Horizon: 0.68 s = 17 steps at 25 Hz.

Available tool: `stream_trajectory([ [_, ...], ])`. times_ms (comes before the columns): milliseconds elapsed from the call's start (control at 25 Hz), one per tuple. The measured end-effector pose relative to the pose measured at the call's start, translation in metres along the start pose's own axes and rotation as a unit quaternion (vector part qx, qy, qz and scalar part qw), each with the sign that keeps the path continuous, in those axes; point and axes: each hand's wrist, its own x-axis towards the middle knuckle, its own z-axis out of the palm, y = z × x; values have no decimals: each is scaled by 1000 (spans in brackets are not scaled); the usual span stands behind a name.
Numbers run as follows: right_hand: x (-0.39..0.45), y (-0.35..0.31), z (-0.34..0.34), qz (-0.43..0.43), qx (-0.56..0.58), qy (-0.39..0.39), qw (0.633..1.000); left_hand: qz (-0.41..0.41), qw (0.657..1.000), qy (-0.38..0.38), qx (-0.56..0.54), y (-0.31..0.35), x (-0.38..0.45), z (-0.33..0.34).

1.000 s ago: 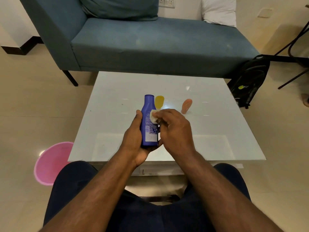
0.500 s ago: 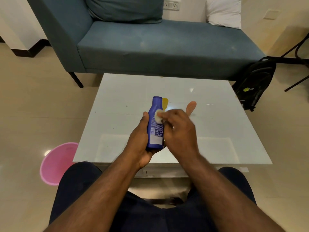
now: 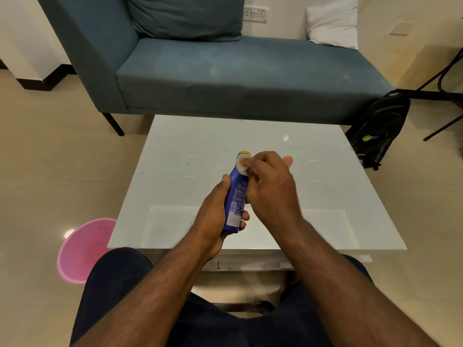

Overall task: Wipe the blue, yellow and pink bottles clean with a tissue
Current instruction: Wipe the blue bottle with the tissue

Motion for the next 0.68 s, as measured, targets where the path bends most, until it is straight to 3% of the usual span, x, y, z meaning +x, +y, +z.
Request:
stream_trajectory([
  [160,-8,-8,4,-9,0,-63,998,12,1000,26,7,1,1,0],
  [320,1,0,-3,-28,-16,2,999,22,999,25,24,2,0,0],
  [440,-10,-11,0,8,40,-56,998,22,998,50,40,5,2,-2],
  [520,-13,-9,-4,14,50,-28,998,25,997,59,46,7,3,-6],
  [600,-6,3,-14,89,100,45,990,47,995,61,68,9,4,-11],
  [680,2,13,-22,190,190,66,961,63,993,54,89,13,4,-14],
])
